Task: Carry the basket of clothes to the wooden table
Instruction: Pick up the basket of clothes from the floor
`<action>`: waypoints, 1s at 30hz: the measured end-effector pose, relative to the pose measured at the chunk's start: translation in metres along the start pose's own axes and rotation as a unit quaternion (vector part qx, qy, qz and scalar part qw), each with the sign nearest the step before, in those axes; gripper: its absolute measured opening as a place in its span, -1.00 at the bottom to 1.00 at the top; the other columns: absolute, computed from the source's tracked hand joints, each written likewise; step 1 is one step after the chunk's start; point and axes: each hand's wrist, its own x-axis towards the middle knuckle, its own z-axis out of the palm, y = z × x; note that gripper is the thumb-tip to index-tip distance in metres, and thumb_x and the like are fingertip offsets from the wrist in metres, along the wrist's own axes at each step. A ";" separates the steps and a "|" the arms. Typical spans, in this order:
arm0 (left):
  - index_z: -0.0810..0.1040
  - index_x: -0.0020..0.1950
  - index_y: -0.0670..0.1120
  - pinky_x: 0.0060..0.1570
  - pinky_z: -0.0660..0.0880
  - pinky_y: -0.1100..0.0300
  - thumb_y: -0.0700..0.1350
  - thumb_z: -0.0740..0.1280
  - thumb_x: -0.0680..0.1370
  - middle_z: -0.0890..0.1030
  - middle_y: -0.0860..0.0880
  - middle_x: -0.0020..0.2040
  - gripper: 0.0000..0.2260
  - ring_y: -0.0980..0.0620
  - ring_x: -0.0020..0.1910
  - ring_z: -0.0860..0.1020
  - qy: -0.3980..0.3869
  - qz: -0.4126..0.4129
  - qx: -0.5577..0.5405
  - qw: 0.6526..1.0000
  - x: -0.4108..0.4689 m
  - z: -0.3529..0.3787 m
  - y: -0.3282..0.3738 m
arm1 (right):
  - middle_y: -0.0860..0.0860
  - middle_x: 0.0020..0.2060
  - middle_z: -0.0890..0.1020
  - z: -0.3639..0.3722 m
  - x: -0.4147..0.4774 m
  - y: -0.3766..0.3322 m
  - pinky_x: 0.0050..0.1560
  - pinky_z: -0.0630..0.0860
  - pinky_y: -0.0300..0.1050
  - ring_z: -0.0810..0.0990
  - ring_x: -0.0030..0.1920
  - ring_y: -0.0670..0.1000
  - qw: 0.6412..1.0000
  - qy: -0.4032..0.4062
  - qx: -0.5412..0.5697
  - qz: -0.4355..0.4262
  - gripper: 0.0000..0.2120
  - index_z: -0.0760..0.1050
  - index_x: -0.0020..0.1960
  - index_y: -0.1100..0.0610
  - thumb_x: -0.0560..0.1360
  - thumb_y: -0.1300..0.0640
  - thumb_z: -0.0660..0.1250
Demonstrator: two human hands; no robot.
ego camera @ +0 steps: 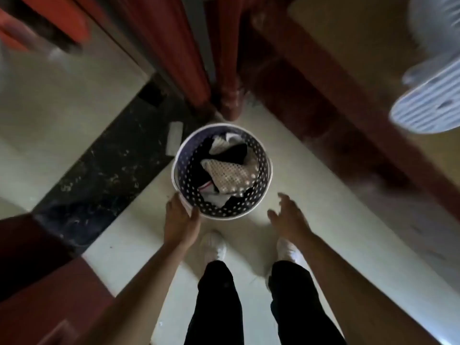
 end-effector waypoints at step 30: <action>0.53 0.26 0.12 0.00 0.57 0.11 -0.30 0.36 0.56 0.67 0.02 0.06 -0.61 -0.04 0.01 0.64 0.015 -0.060 -0.346 0.936 -0.274 -0.175 0.066 | 0.00 0.36 0.63 -0.131 -0.314 -0.051 0.36 0.54 0.09 0.61 0.33 0.12 0.965 0.069 0.242 -0.069 -0.27 0.31 0.59 -0.14 0.47 0.08 0.43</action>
